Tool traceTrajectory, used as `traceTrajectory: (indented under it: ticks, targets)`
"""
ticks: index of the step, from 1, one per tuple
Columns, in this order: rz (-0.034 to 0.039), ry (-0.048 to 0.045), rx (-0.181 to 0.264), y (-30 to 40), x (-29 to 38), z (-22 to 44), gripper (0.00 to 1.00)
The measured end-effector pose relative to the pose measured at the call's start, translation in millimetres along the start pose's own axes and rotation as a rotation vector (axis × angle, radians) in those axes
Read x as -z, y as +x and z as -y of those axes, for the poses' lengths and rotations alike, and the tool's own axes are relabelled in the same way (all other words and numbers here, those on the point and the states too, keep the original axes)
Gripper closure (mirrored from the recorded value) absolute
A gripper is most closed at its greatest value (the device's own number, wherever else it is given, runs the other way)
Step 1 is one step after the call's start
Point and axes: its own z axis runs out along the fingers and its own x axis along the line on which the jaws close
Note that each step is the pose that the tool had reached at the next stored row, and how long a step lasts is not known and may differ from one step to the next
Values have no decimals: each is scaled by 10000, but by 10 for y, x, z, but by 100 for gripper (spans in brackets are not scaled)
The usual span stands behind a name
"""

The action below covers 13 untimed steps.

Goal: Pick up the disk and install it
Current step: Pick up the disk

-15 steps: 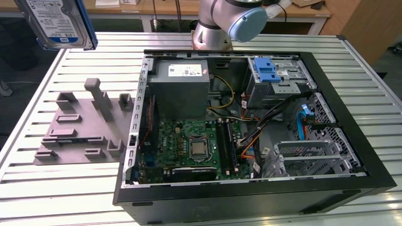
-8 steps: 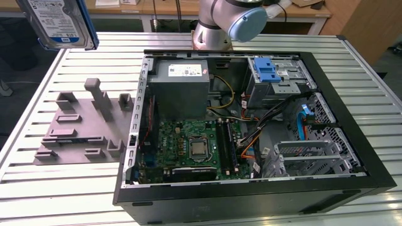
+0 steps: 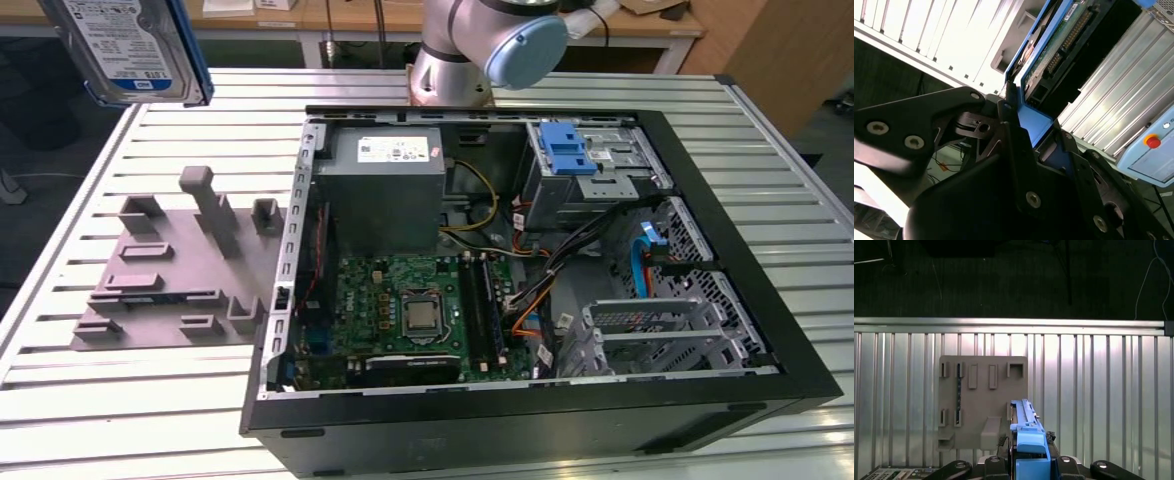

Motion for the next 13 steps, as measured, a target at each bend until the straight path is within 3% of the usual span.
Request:
traceTrajectory:
  ticks: [13]
  targets:
    - [0, 0, 0, 0, 0, 13, 63]
